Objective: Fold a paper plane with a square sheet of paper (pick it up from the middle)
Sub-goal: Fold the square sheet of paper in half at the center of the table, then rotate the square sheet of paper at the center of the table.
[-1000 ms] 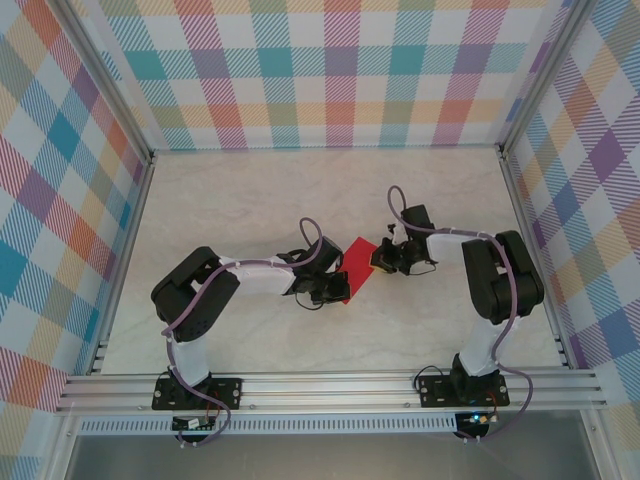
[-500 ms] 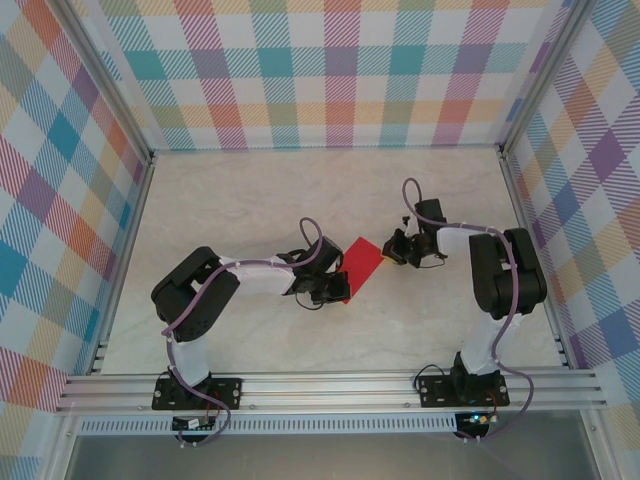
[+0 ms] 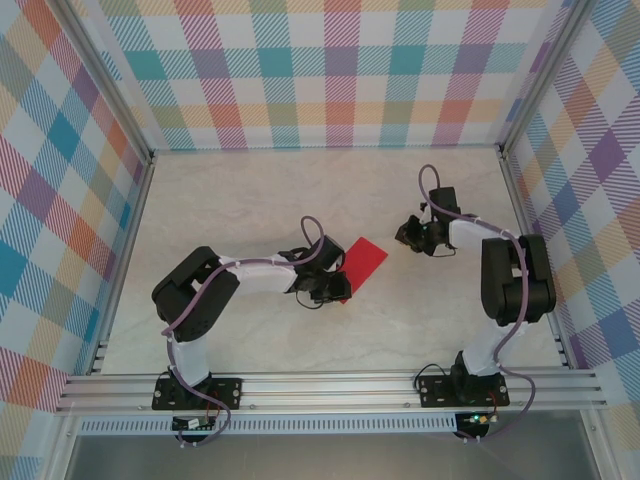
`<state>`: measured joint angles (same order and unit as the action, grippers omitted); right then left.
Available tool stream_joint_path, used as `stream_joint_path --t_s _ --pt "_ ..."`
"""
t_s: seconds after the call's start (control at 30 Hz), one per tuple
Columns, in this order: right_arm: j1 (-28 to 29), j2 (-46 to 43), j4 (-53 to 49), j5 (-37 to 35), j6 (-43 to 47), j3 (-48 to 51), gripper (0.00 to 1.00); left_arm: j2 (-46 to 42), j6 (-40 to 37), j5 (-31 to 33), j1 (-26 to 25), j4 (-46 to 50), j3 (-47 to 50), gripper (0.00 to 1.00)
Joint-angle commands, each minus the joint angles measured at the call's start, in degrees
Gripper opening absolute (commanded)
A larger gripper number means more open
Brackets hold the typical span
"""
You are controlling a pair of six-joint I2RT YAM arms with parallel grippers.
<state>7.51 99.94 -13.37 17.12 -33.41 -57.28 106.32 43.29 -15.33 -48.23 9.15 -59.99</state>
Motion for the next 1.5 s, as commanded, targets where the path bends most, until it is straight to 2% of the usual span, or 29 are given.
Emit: stream_joint_path --t_s 0.0,0.1,0.23,0.4,0.7,0.83,0.93,1.1,1.27,1.37,1.47 --pt "3.22 -5.12 -4.59 -3.21 -1.37 2.43 0.31 -4.1 0.2 8.73 -0.36 9.26 -2.94 0.31" --pt "6.88 -7.4 -6.34 -6.89 -3.68 3.75 0.41 -7.02 0.53 14.2 0.94 10.6 -4.25 0.46" --pt "13.04 -7.82 -9.76 -14.71 -6.62 2.69 0.46 -9.88 0.3 16.78 4.11 11.65 -3.32 0.59" --pt "19.87 -2.39 -14.56 -22.24 -8.69 -3.1 0.5 -12.65 0.3 16.9 9.06 12.24 0.6 0.65" --pt "25.26 9.16 -21.02 -29.66 -9.21 -13.91 0.52 -17.1 0.39 16.75 14.92 12.74 6.26 0.73" --pt "26.78 12.56 -21.55 -28.87 -7.48 -16.26 0.52 -18.66 0.22 16.19 16.85 12.76 7.52 0.74" --pt "28.65 14.01 -19.68 -25.21 -1.71 -17.54 0.51 -19.76 0.01 15.49 18.36 12.88 8.26 0.75" --pt "32.91 16.05 -16.08 -15.38 17.51 -18.55 0.5 -21.41 -0.65 13.9 20.74 13.0 9.3 0.76" --pt "33.1 16.46 -14.21 -6.85 29.43 -18.69 0.49 -22.84 -0.54 11.94 22.71 12.34 10.81 0.77" --pt "33.09 14.88 -14.2 -8.6 30.52 -21.27 0.5 -23.66 -0.35 11.49 23.18 12.29 11.58 0.77" --pt "33.07 11.05 -13.98 -9.61 24.95 -22.79 0.52 -24.51 -0.05 11.05 23.52 12.35 12.34 0.77"
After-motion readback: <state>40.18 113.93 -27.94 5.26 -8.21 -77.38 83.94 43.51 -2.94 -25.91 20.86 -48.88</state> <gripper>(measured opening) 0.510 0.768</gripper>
